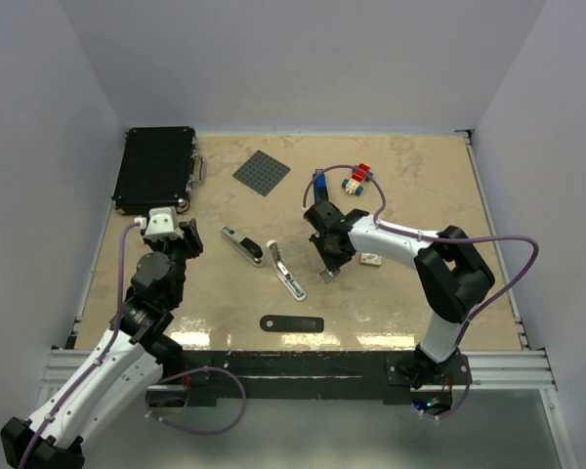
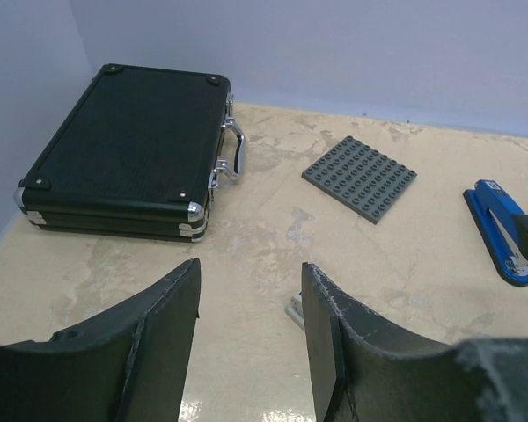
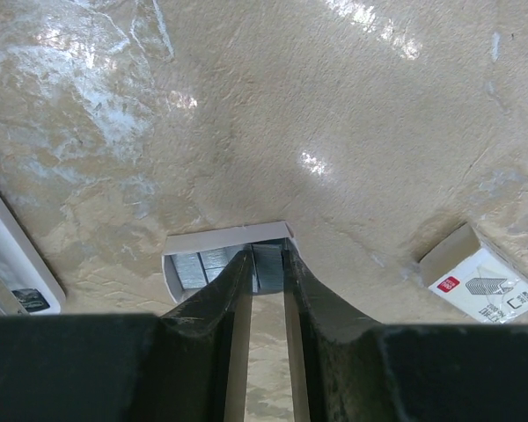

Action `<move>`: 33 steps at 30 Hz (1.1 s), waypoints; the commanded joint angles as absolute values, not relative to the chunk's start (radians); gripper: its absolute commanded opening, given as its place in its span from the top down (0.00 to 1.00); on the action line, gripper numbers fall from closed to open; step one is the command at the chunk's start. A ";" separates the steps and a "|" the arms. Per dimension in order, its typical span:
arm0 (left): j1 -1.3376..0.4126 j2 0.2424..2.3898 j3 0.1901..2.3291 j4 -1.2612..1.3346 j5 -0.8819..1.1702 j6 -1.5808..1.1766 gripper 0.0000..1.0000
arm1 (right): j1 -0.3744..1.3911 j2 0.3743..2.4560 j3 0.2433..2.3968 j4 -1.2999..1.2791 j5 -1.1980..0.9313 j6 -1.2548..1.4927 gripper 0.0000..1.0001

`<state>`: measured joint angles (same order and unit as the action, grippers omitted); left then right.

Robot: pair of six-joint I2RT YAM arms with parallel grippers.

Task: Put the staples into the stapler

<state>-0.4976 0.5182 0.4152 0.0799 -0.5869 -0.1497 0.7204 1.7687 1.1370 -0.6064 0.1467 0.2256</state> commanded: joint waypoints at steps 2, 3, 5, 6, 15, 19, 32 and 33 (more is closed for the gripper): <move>-0.489 0.520 0.460 0.095 -0.578 -0.167 0.46 | 0.726 1.747 1.170 -0.618 0.120 0.232 0.85; -0.489 0.520 0.460 0.095 -0.578 -0.169 0.46 | 0.726 1.744 1.172 -0.621 0.121 0.230 0.86; -0.489 0.520 0.459 0.095 -0.577 -0.167 0.46 | 0.726 1.732 1.180 -0.624 0.124 0.230 0.87; -0.489 0.520 0.460 0.095 -0.577 -0.169 0.46 | 0.726 1.729 1.181 -0.629 0.126 0.229 0.88; -0.489 0.518 0.462 0.092 -0.578 -0.166 0.46 | 0.724 1.695 1.195 -0.630 0.118 0.235 0.94; -0.489 0.518 0.460 0.094 -0.574 -0.166 0.46 | 0.724 1.701 1.192 -0.632 0.124 0.242 0.92; -0.489 0.517 0.460 0.092 -0.572 -0.167 0.46 | 0.765 1.735 1.192 -0.649 0.156 0.287 0.75; -0.489 0.517 0.460 0.091 -0.572 -0.167 0.46 | 0.768 1.741 1.195 -0.652 0.176 0.291 0.75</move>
